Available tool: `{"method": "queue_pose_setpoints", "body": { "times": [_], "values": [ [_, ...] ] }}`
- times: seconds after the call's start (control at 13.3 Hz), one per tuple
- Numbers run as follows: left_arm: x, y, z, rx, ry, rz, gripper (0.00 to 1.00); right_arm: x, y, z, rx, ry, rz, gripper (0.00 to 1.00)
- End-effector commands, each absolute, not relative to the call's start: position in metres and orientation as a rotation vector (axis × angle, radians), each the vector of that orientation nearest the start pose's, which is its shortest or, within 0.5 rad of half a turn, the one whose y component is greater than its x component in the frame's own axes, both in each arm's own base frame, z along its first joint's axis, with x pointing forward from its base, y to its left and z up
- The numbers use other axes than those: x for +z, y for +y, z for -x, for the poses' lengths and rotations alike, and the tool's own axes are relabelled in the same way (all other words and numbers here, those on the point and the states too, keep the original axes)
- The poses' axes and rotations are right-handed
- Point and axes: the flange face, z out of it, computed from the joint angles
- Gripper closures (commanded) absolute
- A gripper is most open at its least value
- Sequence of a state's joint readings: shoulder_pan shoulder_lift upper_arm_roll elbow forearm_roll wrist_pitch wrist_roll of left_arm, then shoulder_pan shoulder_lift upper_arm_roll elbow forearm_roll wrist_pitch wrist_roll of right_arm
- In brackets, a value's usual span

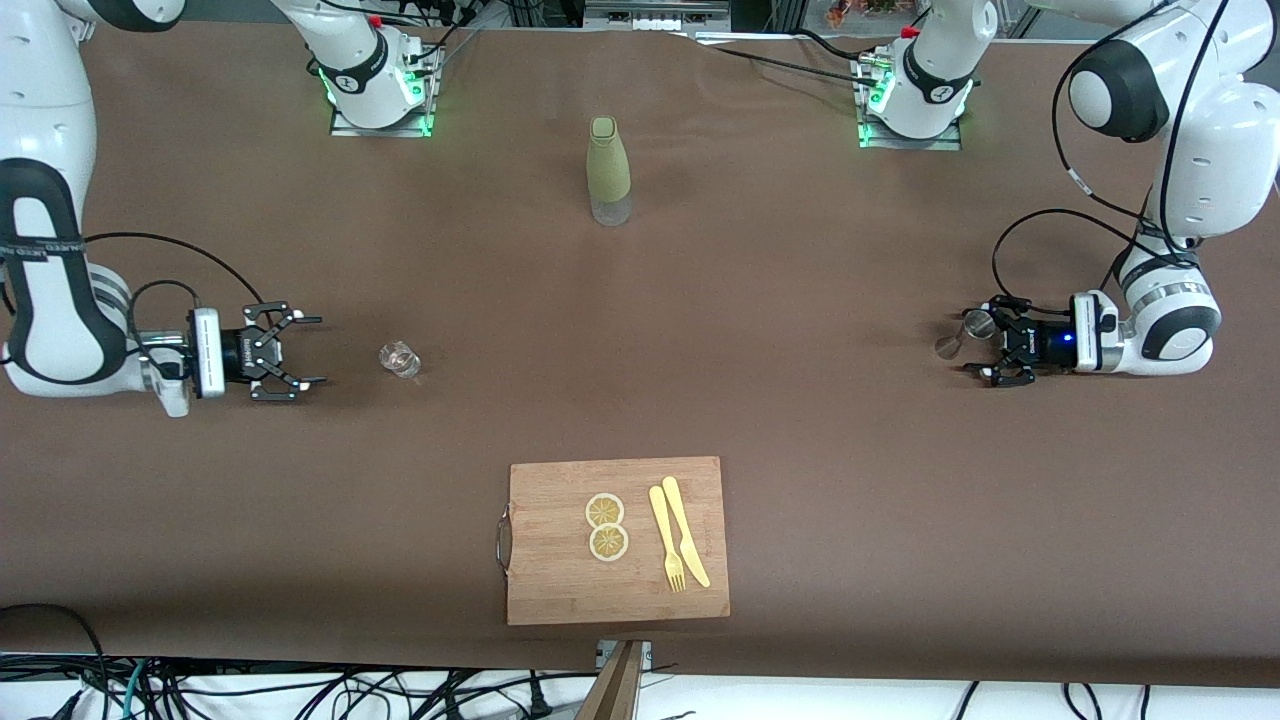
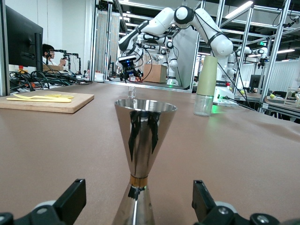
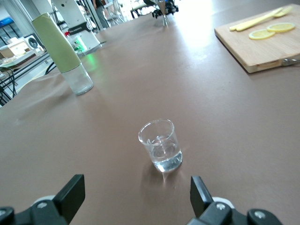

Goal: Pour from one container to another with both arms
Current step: 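Close the right gripper on the glass while the left gripper grasps the steel cup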

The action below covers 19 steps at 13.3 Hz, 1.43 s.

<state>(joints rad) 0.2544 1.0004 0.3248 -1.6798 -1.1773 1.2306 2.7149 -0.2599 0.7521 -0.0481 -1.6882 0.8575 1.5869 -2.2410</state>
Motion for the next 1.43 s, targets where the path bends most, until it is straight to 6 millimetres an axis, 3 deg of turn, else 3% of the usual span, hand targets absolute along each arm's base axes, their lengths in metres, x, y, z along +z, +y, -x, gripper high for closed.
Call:
{"method": "queue_pose_setpoints", "body": {
  "times": [0.0, 0.3, 0.45, 0.75, 0.9, 1.05, 1.35],
  "values": [
    [0.049, 0.179, -0.505, 1.097, -1.293, -1.249, 0.0, 0.128, -0.074, -0.588, -0.631, -1.457, 1.403, 0.0],
    [0.044, 0.172, -0.495, 1.089, -1.26, -1.24, 0.0, 0.105, -0.04, -0.585, -0.623, -1.489, 1.316, 0.0],
    [0.044, 0.17, -0.494, 1.092, -1.256, -1.236, 0.01, 0.097, -0.038, -0.585, -0.633, -1.49, 1.316, 0.0],
    [0.047, 0.171, -0.495, 1.094, -1.255, -1.236, 0.04, 0.103, -0.042, -0.598, -0.665, -1.526, 1.313, 0.0],
    [0.048, 0.17, -0.495, 1.096, -1.253, -1.23, 0.15, 0.097, -0.039, -0.601, -0.67, -1.527, 1.318, 0.0],
    [0.049, 0.171, -0.496, 1.097, -1.257, -1.23, 0.33, 0.09, -0.024, -0.607, -0.699, -1.534, 1.287, 0.0],
    [0.049, 0.174, -0.496, 1.097, -1.258, -1.235, 0.38, 0.081, 0.0, -0.604, -0.694, -1.535, 1.239, 0.0]
  ]
}}
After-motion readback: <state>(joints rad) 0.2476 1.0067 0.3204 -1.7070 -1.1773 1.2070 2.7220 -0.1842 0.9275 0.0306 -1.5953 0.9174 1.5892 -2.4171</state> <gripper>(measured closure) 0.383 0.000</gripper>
